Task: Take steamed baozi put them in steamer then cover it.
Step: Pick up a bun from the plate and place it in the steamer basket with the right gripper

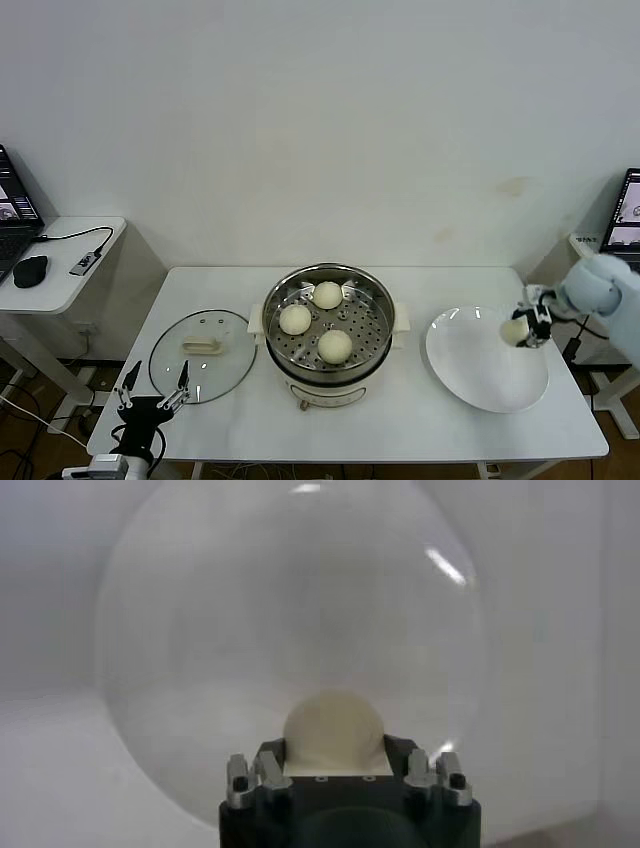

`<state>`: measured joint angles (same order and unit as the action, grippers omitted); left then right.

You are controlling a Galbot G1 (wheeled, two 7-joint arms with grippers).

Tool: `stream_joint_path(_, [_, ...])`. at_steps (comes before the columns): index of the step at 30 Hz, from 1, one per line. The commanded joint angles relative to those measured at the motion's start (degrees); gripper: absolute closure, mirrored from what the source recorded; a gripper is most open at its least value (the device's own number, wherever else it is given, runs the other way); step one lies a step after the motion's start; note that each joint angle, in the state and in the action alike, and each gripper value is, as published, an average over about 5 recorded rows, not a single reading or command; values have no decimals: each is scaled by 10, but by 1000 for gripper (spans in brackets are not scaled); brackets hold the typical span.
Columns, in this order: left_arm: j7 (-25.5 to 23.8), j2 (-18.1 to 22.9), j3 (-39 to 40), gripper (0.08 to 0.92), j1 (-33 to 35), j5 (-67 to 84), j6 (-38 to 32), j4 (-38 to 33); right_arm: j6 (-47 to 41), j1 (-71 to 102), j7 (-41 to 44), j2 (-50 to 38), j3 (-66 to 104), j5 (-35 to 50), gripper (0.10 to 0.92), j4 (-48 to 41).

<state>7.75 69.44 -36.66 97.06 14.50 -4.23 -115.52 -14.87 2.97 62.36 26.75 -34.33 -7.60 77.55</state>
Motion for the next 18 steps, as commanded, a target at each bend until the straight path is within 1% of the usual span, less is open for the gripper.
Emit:
stream_joint_path(1, [0,-1,3,177,-5,1,0,2,-87,-377,-10,7,-292,194,406,98])
stream_joint_path(6, [0,2,9,177,-10,0,1,2,-138,-463,-51,98,-367,281,404,123])
stream_joint_path(11, [1,6,8,177,-9,0,1,1,-193,-459,-102,197,-378,362,398,122])
stream_joint_path(14, [1,7,5,177,-6,0,0,1,-220,-434,-128,233,-372,386,397,115])
stream_joint_path(18, [1,11,3,177,-3,0,0,0,-245,-399,-153,264,-365,398,397,110])
